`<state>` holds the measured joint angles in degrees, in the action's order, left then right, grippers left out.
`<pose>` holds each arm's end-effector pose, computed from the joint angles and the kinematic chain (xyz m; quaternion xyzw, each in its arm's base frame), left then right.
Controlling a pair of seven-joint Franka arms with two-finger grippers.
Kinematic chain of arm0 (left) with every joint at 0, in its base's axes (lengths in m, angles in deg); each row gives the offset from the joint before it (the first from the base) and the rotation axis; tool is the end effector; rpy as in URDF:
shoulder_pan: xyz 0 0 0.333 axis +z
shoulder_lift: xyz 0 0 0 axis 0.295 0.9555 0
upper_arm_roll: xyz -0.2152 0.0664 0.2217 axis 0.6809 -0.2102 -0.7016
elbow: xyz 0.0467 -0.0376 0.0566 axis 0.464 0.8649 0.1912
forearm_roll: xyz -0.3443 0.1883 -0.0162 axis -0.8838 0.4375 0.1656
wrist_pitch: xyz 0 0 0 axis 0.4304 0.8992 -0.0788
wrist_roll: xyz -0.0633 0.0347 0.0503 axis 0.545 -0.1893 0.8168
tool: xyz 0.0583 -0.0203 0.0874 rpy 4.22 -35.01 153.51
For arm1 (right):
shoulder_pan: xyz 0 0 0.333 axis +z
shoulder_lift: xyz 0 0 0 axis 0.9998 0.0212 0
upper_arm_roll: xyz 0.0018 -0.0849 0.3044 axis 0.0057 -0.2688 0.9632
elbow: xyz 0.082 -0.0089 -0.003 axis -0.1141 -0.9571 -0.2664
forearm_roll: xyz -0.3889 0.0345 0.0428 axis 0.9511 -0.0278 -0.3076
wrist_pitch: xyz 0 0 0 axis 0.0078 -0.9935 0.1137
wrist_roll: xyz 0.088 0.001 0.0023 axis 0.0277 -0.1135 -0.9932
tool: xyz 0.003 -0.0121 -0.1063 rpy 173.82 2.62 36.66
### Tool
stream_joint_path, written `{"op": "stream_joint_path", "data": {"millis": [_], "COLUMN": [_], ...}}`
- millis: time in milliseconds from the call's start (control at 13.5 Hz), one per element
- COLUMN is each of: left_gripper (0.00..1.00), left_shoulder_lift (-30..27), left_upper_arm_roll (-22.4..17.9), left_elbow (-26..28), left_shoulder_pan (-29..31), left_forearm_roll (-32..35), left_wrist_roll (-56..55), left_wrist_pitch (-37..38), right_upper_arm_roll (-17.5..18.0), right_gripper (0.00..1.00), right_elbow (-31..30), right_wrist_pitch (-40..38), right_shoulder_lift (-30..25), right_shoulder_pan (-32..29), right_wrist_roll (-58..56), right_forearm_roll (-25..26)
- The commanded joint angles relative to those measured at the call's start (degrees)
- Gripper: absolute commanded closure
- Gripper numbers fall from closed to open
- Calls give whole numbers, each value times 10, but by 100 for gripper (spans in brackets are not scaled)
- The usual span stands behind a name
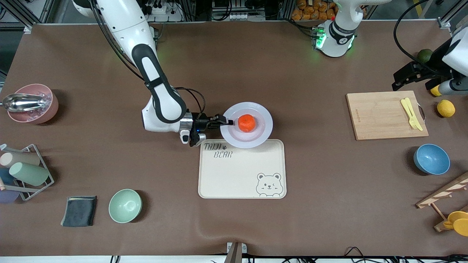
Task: Place orange and plate with both arms
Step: 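Slide the plate with the right gripper onto the bear tray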
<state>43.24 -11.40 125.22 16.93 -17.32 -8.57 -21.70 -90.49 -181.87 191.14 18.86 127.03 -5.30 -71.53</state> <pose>0.5341 -0.0450 0.6455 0.9997 0.0196 -0.0083 0.0114 0.5166 0.3577 0.1891 -0.8458 -0.0126 0.0619 0.5298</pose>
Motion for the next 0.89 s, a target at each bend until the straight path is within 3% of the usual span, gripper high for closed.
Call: {"op": "stream_joint_path", "data": {"millis": [0, 148, 370, 815], "left_gripper": [0, 0, 0, 0], "left_shoulder_lift": [-3, -1, 0, 1], "left_upper_arm_roll": [-2, -2, -2, -2], "left_elbow": [-5, -5, -5, -6], "left_shoulder_pan": [1, 1, 0, -3], "left_forearm_roll": [-6, -7, -7, -6], "left_wrist_roll": [7, 7, 7, 7], "left_wrist_pitch": [11, 9, 9, 9], "right_upper_arm_roll": [-2, -7, -7, -7], "right_gripper": [100, 100, 100, 100], "right_elbow": [18, 32, 105, 263], "right_wrist_pitch": [6, 6, 48, 66], "right_shoulder_lift": [-11, -4, 36, 171], "right_shoulder_pan": [-7, -22, -35, -64], "right_wrist_roll": [67, 81, 144, 171], "right_forearm_roll": [-12, -11, -4, 25]}}
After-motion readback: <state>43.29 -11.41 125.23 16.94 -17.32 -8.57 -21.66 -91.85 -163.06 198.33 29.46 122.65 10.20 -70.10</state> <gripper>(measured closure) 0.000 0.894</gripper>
